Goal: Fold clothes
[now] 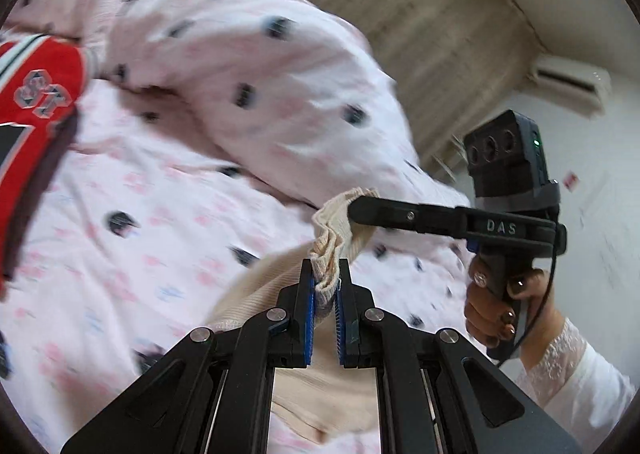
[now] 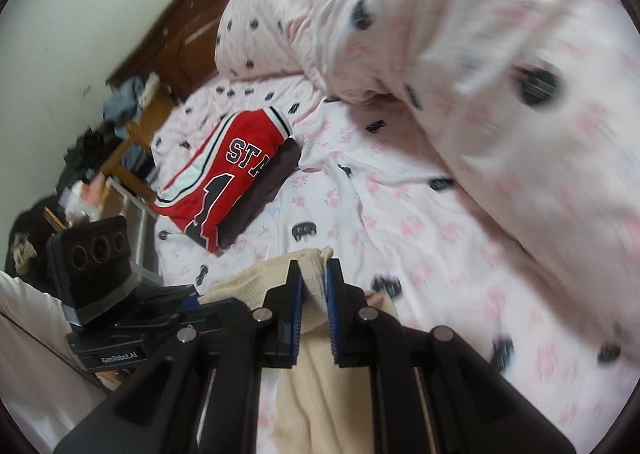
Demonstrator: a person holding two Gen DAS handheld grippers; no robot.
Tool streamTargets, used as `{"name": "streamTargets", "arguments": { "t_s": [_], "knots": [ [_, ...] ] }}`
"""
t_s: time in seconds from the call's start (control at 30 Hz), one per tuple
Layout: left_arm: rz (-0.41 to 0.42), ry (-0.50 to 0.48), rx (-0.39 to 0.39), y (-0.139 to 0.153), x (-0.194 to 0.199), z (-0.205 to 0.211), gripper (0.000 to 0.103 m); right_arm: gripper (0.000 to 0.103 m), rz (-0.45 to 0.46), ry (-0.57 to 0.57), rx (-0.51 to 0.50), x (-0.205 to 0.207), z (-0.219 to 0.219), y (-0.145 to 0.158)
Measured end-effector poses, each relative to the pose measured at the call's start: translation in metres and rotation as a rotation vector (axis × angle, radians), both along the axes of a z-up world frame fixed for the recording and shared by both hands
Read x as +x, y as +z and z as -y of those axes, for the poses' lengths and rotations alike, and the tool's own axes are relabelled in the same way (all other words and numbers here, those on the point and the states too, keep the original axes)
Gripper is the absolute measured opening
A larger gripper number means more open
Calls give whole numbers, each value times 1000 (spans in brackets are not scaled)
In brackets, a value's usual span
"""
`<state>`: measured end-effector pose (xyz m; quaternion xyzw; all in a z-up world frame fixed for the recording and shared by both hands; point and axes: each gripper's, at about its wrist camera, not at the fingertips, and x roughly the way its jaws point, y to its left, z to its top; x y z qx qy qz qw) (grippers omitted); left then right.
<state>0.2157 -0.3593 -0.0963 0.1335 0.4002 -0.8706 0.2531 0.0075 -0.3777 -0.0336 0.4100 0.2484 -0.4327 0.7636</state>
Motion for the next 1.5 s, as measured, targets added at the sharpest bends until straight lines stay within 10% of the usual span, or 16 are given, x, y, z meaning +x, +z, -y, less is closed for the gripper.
{"name": "streamTargets", "arguments": {
  "t_s": [0.83,1.5],
  "knots": [
    [193,-381,-60,-39,-107,-103,7,12,191,-215,-35,-107,-164,-78],
    [261,-462,-138,-41,-130,-134,26,38,9,-454,-77,-116,-209,-66]
  ]
}}
